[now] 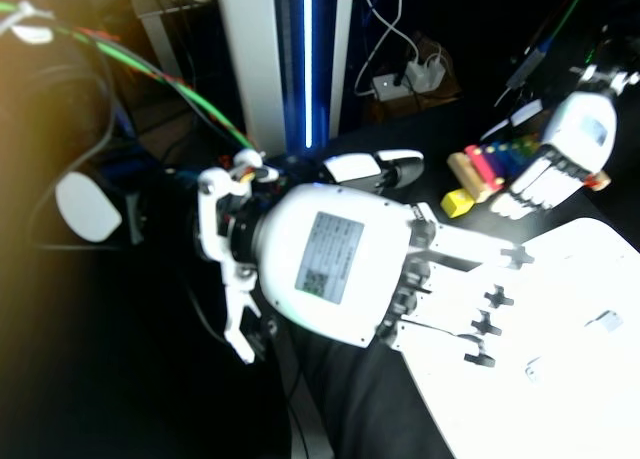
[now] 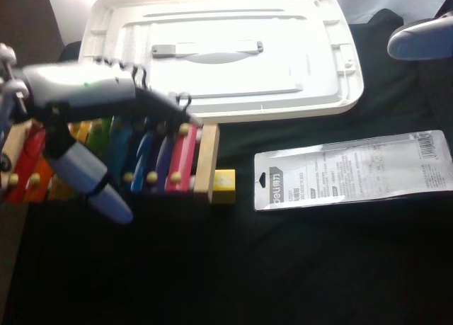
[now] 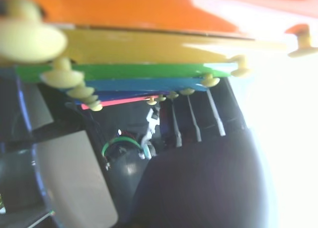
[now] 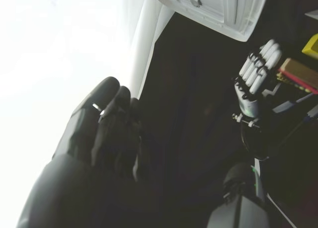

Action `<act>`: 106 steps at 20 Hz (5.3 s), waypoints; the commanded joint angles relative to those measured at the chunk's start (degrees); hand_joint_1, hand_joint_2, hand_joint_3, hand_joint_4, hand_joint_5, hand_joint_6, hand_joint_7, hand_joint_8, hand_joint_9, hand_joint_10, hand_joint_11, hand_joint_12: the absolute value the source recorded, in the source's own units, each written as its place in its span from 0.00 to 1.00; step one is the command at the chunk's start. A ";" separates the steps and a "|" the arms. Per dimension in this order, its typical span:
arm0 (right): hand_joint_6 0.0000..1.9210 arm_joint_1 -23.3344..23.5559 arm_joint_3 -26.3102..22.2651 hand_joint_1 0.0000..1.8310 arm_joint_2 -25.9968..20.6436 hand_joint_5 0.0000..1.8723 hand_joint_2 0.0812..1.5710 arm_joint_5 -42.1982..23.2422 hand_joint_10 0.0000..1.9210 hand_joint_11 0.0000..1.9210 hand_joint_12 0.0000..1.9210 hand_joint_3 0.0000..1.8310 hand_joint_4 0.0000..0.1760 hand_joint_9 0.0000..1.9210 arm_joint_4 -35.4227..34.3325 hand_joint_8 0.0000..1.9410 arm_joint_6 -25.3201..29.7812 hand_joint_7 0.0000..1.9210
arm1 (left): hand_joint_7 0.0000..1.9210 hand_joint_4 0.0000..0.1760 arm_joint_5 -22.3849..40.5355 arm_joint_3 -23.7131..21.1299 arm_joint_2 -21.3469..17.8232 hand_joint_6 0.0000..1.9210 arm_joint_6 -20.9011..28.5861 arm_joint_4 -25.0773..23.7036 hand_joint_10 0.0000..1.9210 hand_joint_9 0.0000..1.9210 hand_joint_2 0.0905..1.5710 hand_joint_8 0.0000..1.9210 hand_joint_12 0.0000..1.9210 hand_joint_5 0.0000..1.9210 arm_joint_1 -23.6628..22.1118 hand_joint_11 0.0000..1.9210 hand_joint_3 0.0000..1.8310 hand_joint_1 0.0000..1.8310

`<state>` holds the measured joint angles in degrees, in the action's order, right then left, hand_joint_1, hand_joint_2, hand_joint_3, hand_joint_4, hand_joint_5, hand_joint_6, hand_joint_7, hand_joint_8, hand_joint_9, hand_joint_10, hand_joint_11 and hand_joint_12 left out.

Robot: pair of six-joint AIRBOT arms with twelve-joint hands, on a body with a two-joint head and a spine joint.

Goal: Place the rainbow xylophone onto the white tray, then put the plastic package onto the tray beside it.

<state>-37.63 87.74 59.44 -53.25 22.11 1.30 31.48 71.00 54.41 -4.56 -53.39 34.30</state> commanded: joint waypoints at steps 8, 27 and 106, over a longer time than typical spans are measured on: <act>0.00 0.93 0.35 0.30 0.51 0.11 0.47 -5.67 0.00 0.08 0.57 0.00 0.39 0.23 -3.40 0.00 0.43 0.24 | 0.46 0.00 1.40 4.10 1.30 0.00 -0.97 1.14 0.00 0.51 0.59 0.00 0.18 0.39 -10.48 0.43 0.00 0.81; 0.00 0.95 1.95 0.30 3.21 0.11 0.47 -6.67 0.00 0.01 0.72 0.00 0.22 0.24 -2.27 0.00 0.43 0.23 | 0.49 0.00 -9.58 30.49 25.57 0.01 -0.82 0.16 0.28 0.46 0.58 0.00 0.32 0.43 -18.59 0.40 0.00 0.86; 0.00 15.95 -7.13 0.32 -3.83 0.03 0.41 5.21 0.00 0.00 0.06 0.00 0.00 0.01 58.45 0.00 31.64 0.05 | 0.01 0.37 -7.71 12.18 4.87 0.00 -2.90 -4.27 0.00 0.00 0.43 0.00 0.00 0.00 -18.09 0.00 0.00 0.45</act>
<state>-22.65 80.53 55.77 -47.05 84.40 32.32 20.71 83.50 59.48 -6.74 -59.79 16.95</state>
